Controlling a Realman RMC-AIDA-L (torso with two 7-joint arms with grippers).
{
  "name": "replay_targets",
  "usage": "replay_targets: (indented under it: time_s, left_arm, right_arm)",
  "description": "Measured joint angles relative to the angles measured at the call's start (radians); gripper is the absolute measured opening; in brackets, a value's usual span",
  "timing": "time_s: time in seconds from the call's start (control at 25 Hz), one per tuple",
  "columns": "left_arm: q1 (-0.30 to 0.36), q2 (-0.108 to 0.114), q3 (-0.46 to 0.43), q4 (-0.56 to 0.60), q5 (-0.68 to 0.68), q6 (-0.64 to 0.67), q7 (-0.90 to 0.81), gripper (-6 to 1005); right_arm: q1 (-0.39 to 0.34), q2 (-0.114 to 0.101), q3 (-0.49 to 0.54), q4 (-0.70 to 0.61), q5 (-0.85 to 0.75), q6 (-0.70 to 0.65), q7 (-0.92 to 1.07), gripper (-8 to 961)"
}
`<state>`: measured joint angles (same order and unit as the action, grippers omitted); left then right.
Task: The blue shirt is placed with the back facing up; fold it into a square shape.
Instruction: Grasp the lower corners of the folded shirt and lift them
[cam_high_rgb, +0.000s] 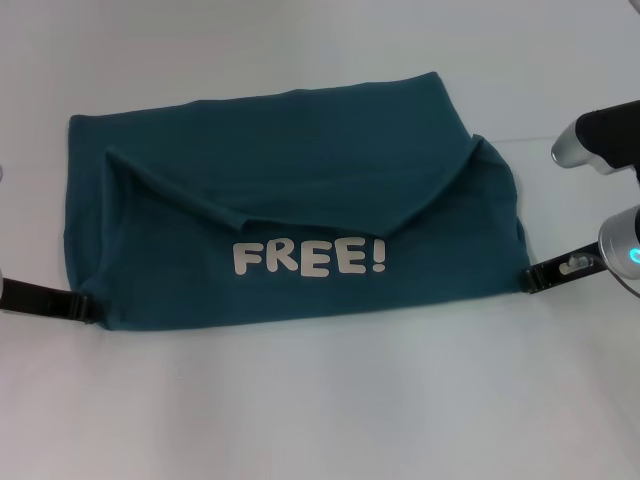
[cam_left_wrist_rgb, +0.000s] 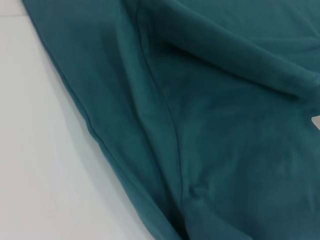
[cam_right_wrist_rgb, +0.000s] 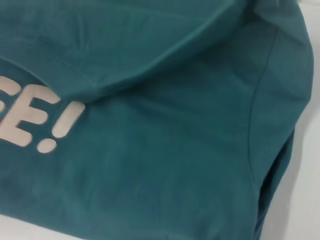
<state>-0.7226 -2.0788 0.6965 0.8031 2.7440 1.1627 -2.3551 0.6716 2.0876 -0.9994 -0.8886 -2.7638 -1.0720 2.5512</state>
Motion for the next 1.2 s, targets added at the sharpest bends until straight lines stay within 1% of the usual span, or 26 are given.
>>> replay_targets:
  time_s: [0.12,0.2,0.24,0.28,0.32,0.6,0.88,1.08,1.2]
  left_arm:
    - [0.0,0.002,-0.003,0.003,-0.002,0.014,0.0,53]
    - [0.0,0.009,-0.007,0.013,-0.003,0.044,0.0,53]
    - [0.0,0.011,-0.008,0.018,-0.003,0.06,0.0,53]
    - [0.0,0.015,-0.009,0.027,-0.005,0.081,0.0,53]
    - [0.0,0.018,-0.011,0.034,-0.005,0.1,0.0,53]
    - [0.001,0.041,-0.012,0.058,-0.001,0.263,0.001,53]
    - [0.007,0.067,-0.006,0.091,0.016,0.418,0.004,54]
    - [0.004,0.068,0.006,0.094,0.098,0.505,0.01,54]
    - [0.008,0.067,0.022,0.093,0.113,0.553,0.011,54]
  right_arm:
    - [-0.003,-0.002,0.001,-0.044,0.015,-0.041,-0.01,56]
    - [-0.01,0.0,-0.001,-0.1,0.022,-0.093,-0.011,56]
    - [-0.015,0.002,-0.005,-0.15,0.028,-0.145,-0.011,56]
    - [-0.016,0.002,-0.006,-0.173,0.03,-0.178,-0.011,56]
    - [-0.016,0.002,-0.006,-0.173,0.03,-0.178,-0.011,56]
    - [-0.025,0.005,-0.014,-0.3,0.03,-0.412,-0.016,55]
    - [-0.026,0.005,-0.026,-0.36,0.034,-0.639,-0.041,56]
    - [-0.034,0.005,-0.06,-0.362,0.038,-0.729,-0.046,55]
    - [-0.036,0.005,-0.076,-0.361,0.04,-0.781,-0.058,55]
